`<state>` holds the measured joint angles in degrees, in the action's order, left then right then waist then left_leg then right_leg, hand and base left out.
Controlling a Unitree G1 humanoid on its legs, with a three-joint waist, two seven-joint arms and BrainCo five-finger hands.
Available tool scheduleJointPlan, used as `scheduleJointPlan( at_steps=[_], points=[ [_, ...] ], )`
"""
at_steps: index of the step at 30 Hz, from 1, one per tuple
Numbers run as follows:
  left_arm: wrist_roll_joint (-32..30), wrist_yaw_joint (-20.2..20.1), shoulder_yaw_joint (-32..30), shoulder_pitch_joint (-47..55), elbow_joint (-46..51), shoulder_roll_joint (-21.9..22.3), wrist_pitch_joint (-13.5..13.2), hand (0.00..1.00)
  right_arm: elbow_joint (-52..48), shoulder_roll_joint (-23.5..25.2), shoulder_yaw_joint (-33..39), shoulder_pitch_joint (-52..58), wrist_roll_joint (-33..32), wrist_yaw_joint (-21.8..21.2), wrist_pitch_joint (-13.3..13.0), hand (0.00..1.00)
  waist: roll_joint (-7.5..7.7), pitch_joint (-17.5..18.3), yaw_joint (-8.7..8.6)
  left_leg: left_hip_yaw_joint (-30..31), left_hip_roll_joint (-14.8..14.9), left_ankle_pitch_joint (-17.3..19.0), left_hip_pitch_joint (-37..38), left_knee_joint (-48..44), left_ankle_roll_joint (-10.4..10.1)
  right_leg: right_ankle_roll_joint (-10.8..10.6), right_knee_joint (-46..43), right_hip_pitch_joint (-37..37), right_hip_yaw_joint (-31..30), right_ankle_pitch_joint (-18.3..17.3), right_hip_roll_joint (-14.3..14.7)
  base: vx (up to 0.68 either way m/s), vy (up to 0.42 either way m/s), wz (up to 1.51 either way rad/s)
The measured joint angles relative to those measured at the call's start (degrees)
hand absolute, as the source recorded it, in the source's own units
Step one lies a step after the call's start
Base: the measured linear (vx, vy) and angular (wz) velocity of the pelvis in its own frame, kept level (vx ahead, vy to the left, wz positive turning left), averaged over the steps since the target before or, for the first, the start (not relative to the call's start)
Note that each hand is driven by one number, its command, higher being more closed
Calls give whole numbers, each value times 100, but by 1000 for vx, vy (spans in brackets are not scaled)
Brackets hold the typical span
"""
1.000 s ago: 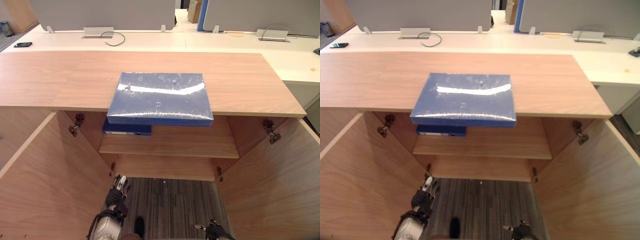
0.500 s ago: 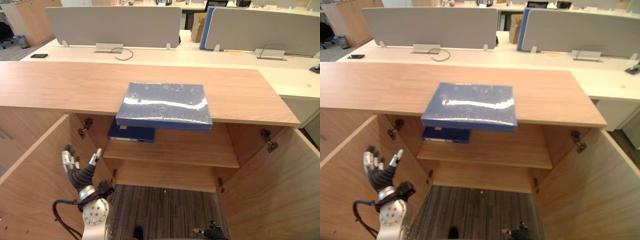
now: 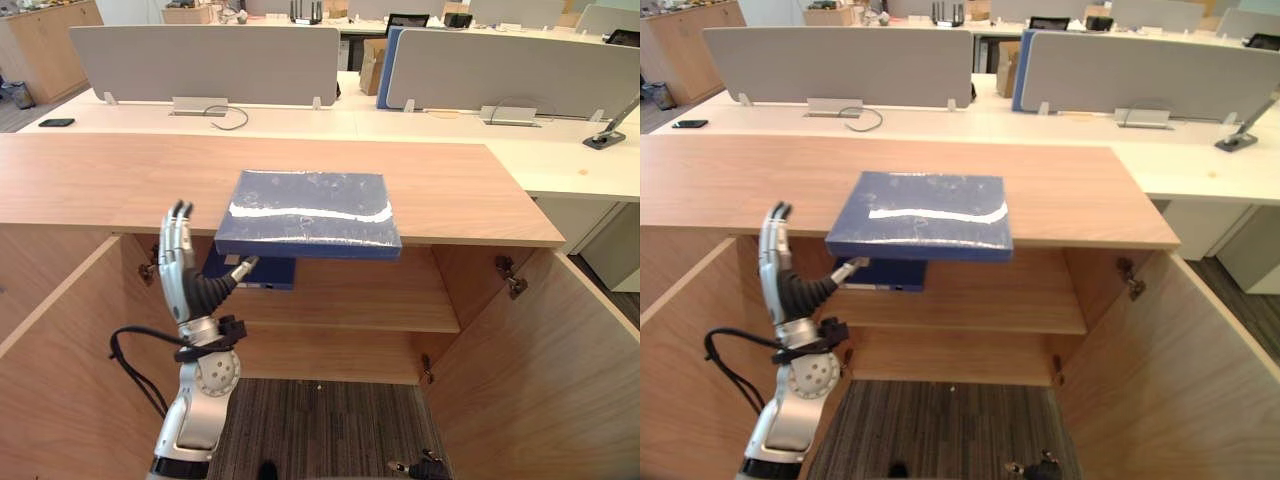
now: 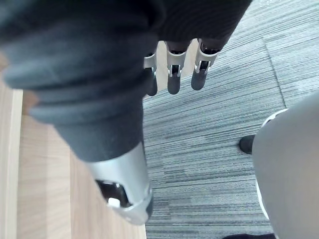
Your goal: Walk over to the cabinet, pick up the folder, carry it to the office cabinet, place the folder inside the office cabinet, then close the office cabinet door
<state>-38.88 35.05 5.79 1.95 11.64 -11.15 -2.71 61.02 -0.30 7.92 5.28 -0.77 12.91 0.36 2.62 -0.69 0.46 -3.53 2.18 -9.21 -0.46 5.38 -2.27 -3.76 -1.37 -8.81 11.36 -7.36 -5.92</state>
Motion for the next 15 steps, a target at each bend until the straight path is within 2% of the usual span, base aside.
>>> scheduleJointPlan(
  at_steps=[7, 15],
  points=[
    [-450, -416, 149, -409, -531, -568, 17, 0, 77, -62, 227, -106, 150, -150, 60, 0, -5, 0, -101, -32, -4, 29, -52, -29, -6, 3, 20, 88, -96, 3, -5, 38, -6, -8],
    [-786, -557, 386, -949, -915, -1025, 41, 0, 133, -149, 451, -121, 196, -163, 62, 0, -28, 7, -189, -29, -1, 31, -38, -27, -6, 8, 8, 133, -159, 8, -15, -5, 3, -4]
  ],
)
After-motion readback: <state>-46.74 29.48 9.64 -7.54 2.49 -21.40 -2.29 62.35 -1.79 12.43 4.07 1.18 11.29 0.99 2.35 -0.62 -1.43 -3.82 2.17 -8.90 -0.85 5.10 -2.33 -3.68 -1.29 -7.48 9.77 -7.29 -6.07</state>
